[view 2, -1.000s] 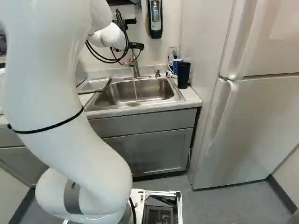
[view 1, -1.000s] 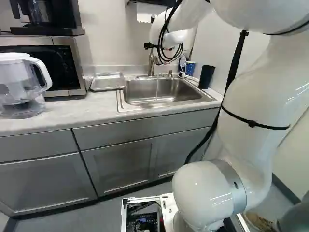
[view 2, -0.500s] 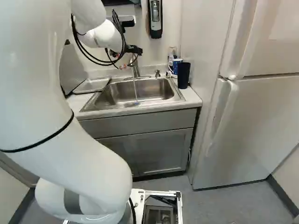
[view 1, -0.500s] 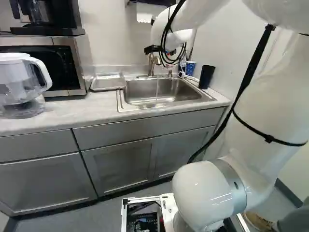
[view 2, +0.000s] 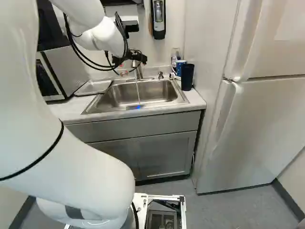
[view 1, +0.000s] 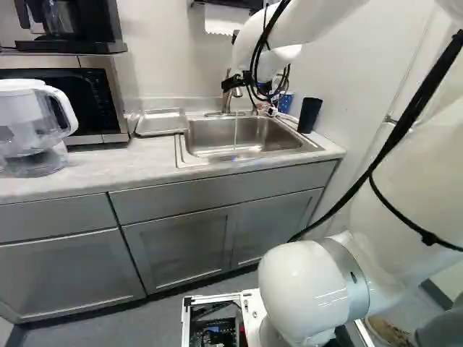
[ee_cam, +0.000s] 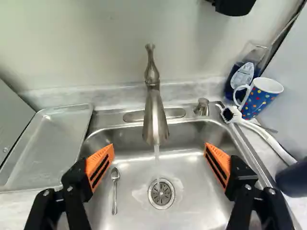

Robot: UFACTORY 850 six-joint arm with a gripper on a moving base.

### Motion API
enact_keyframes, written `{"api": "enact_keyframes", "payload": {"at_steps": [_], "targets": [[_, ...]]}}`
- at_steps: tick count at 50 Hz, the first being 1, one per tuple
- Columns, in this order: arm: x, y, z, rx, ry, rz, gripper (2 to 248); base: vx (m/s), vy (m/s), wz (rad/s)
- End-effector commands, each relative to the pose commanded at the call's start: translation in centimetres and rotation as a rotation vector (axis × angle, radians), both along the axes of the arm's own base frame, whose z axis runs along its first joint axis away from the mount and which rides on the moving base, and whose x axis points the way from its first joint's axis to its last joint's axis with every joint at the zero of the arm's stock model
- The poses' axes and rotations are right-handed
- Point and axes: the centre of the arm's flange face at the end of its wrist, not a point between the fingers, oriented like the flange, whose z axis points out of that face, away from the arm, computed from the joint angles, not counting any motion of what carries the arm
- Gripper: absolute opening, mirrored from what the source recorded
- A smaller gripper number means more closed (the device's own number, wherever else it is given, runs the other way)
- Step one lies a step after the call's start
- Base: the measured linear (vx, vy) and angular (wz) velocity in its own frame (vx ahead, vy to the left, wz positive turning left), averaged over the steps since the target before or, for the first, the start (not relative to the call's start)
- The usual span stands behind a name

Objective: Rinse the cup and place it in the tray

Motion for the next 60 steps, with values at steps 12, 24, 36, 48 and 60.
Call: {"api": "enact_keyframes", "payload": {"at_steps": [12,24,36,48,60], "targets": [[-1.9,-0.7,-0.5,-0.002,0.047,-0.013,247,0.000,0.000,0.000],[-1.9,-0.7,-0.6,-0.003,0.055,-0.013,247,0.000,0.000,0.000],[-1.9,-0.7,-0.6,-0.003,0.055,-0.013,247,0.000,0.000,0.000],[-2.0,-1.0,-0.6,-0.002,0.055,-0.020,247,0.000,0.000,0.000],[-2.1,-2.3,-0.6,-0.002,0.054,-0.049,247,0.000,0.000,0.000]]}}
